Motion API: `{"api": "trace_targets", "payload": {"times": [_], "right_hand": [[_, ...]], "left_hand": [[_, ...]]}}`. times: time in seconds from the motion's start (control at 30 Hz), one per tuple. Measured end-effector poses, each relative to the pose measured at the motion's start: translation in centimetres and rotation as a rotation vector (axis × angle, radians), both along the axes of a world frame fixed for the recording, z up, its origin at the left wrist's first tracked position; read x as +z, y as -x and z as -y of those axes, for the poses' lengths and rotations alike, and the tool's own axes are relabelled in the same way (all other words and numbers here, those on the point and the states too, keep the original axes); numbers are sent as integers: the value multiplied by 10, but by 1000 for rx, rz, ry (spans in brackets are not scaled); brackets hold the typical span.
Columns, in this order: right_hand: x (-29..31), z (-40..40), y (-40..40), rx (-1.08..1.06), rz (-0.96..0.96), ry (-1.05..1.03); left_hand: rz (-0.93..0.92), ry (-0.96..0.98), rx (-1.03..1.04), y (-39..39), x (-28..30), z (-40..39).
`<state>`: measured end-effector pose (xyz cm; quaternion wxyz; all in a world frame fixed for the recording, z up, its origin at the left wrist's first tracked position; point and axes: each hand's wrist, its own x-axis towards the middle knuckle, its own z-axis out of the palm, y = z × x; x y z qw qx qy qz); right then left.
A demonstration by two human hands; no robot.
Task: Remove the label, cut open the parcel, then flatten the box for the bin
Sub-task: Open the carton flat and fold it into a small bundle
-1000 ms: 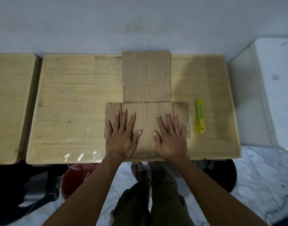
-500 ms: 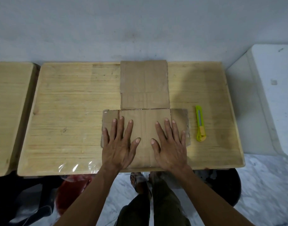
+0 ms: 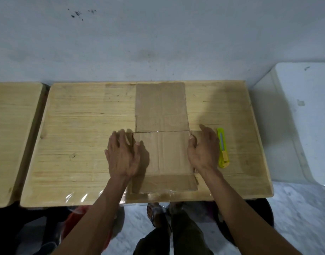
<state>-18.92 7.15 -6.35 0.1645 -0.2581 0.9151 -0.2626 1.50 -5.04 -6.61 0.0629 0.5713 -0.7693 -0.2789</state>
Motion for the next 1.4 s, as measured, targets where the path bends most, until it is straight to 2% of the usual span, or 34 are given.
{"api": "trace_targets", "payload": {"times": [0.1,0.3,0.6,0.87,1.1,1.27,1.4], "right_hand": [[3,-2,4,-67,38,-33],[-1,-29,-13,-118,106,-9],[-3,-35,-11,-196,254,148],[0,-80,-17,89,355,143],[7,-79,-22,29,451,172],[23,-91,-21,287,539,-16],[26,-92,-16,391,484,-91]], "left_hand": [[-15,-48,107,0,2,-1],[19,-67,145,-12,-1,-23],[-65,-126,208,-15,1,-27],[-104,-158,124,-31,7,-48],[-99,-173,127,-31,8,-55],[2,-127,-12,-41,1,-70],[101,-77,-42,-43,-6,-72]]}}
